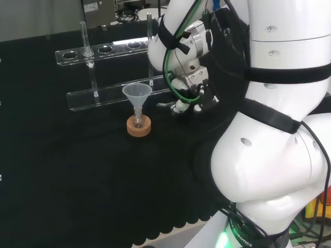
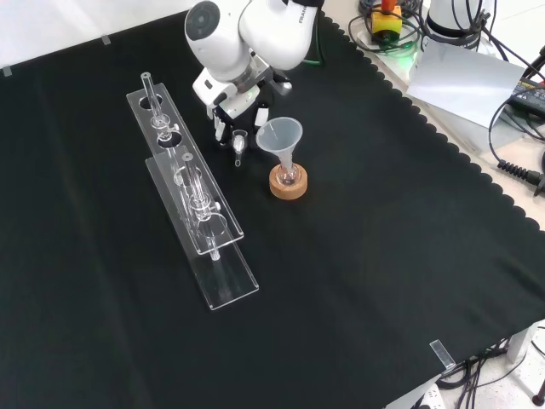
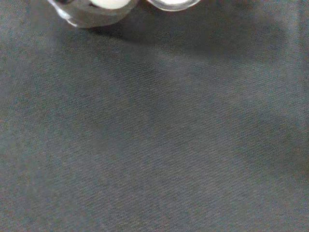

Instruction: Pick up the weighing funnel.

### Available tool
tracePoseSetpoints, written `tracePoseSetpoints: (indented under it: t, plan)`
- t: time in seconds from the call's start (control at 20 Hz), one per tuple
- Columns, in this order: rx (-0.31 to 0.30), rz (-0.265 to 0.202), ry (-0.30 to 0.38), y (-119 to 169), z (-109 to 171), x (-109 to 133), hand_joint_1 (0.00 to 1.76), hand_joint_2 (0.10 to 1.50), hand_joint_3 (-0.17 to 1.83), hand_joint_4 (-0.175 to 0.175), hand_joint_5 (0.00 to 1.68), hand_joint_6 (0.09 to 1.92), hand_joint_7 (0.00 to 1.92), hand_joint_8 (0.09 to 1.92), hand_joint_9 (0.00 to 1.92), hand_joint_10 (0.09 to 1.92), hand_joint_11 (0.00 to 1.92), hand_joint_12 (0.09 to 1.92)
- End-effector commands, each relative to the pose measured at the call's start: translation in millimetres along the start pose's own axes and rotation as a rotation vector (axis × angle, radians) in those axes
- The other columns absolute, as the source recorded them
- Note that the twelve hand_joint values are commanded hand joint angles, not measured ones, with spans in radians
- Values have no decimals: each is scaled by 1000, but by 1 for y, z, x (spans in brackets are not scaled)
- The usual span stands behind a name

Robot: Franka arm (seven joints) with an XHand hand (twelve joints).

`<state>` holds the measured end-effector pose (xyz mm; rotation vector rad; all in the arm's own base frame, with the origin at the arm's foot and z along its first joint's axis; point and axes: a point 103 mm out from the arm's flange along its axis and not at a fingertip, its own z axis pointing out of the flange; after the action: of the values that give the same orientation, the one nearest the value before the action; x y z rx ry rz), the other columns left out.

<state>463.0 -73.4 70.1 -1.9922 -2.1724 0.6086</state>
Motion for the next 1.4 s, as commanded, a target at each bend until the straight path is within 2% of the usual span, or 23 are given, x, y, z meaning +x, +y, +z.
tracePoseSetpoints:
  t: [0.05, 0.2, 0.4, 0.65, 1.15, 1.4]
  plan:
    - [-7, -16, -2, -9, -15, -13, 1255, 1028, -18, 60, 1167, 723, 1249, 579, 1429, 232, 1134, 847]
    - [-13, -21, -4, -13, -25, -19, 1255, 1028, -18, 61, 1170, 721, 1245, 581, 1430, 229, 1138, 846]
    - [10, -37, -22, -19, -37, -24, 1255, 1028, -18, 62, 1174, 718, 1241, 585, 1427, 225, 1141, 844]
    - [29, -56, -75, -30, -48, -26, 1254, 1029, -18, 63, 1178, 716, 1233, 592, 1422, 218, 1148, 842]
    - [41, -31, -176, -55, -73, -26, 1254, 1029, -18, 63, 1179, 717, 1229, 596, 1417, 212, 1153, 840]
    - [39, -14, -197, -69, -89, -26, 1254, 1029, -18, 63, 1178, 718, 1228, 597, 1417, 211, 1154, 838]
